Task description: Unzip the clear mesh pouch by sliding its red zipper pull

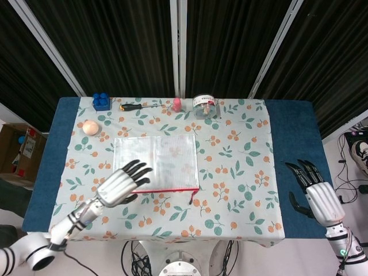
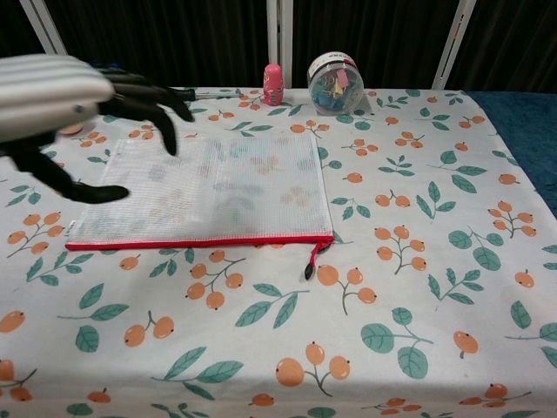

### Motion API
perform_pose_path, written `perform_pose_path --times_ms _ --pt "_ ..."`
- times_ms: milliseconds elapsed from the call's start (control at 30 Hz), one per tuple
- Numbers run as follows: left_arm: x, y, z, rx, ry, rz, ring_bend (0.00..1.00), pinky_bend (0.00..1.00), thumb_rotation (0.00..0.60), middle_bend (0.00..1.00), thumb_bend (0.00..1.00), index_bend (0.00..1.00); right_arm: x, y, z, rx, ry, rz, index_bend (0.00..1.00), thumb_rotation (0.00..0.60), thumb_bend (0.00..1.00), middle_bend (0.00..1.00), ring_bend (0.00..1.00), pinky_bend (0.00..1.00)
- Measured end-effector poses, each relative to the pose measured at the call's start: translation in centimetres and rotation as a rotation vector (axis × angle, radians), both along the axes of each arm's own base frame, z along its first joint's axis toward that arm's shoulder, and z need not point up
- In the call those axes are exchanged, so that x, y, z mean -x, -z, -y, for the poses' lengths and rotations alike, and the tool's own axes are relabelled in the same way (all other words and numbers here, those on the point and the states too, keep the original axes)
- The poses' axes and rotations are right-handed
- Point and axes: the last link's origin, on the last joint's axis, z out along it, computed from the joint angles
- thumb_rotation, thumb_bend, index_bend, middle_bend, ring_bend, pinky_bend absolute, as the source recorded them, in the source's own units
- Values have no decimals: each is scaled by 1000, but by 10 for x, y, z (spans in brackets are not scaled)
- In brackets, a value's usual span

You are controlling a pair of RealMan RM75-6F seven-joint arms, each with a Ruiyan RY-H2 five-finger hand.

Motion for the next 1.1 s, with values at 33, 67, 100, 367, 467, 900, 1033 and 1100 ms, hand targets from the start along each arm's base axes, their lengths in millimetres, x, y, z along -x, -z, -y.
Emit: perform_pose_path --times_ms 33,67,100,367,467,900,1033,1100 --pt "-10 9 -4 26 23 -15 114 139 600 152 285 382 1 0 -1 1 4 -2 27 600 448 118 0 0" --pt "-20 19 -8 50 46 -30 114 139 600 152 287 385 2 -1 -2 2 9 -4 27 600 447 117 0 0" --pt "-34 32 -12 79 74 -50 114 139 600 152 289 389 2 -1 -2 2 13 -6 27 600 447 118 0 0" --pt "-86 103 -28 190 134 -167 114 138 600 152 340 424 6 -2 -3 1 31 -8 28 600 446 117 0 0" --pt "-92 120 -34 190 131 -211 114 138 600 152 341 441 8 -1 -2 -6 34 -6 27 600 445 117 0 0" --pt "-110 149 -43 190 74 -232 114 138 600 152 327 465 15 0 1 -11 47 -1 27 600 440 117 0 0" --pt "-112 155 -44 188 73 -249 114 138 600 152 315 458 16 -1 1 -10 49 -4 28 600 440 117 0 0" --pt "-112 157 -43 186 75 -257 114 138 600 152 314 453 16 -2 1 -10 52 -6 28 600 440 117 0 0"
